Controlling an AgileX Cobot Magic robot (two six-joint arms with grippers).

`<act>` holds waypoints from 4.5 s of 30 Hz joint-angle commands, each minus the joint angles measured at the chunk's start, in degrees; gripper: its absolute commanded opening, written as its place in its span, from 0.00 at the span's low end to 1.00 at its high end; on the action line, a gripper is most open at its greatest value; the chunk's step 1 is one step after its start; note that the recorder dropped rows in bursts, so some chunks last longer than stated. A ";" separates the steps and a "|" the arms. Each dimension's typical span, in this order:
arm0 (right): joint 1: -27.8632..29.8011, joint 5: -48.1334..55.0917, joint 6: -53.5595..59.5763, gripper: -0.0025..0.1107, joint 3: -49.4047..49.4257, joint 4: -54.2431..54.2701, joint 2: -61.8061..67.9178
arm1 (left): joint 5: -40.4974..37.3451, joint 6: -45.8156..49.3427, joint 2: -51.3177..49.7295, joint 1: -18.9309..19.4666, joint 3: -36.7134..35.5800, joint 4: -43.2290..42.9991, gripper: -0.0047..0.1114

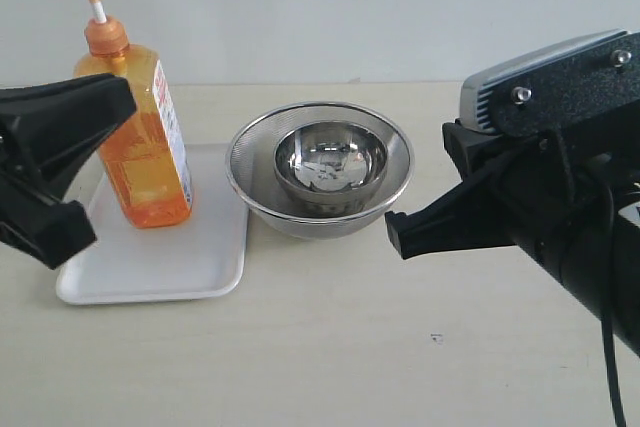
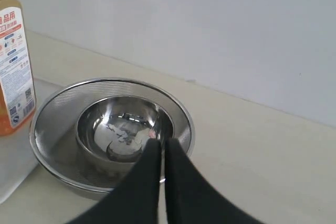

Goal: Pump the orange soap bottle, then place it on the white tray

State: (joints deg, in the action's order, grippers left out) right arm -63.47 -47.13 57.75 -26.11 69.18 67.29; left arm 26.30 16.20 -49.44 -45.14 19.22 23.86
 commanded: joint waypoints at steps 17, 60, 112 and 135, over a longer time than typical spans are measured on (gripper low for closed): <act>-0.05 -0.56 -0.29 0.02 0.33 -0.17 -0.02 | -23.35 -5.35 32.62 27.41 -10.43 -0.40 0.08; -0.05 -0.56 -0.29 0.02 0.33 -0.17 -0.02 | -31.17 -10.67 49.44 39.61 -19.22 -15.07 0.08; 4.18 6.10 -4.97 0.02 0.33 3.96 -7.72 | -45.82 -22.67 49.44 39.61 -19.22 -24.80 0.08; 45.91 30.23 -3.43 0.02 26.11 3.31 -64.56 | -45.82 -22.67 49.44 39.61 -19.22 -24.80 0.08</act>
State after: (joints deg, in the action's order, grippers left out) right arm -19.90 -17.88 53.31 -0.72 72.93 8.60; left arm -19.73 -5.91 -0.17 -5.78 0.22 -1.12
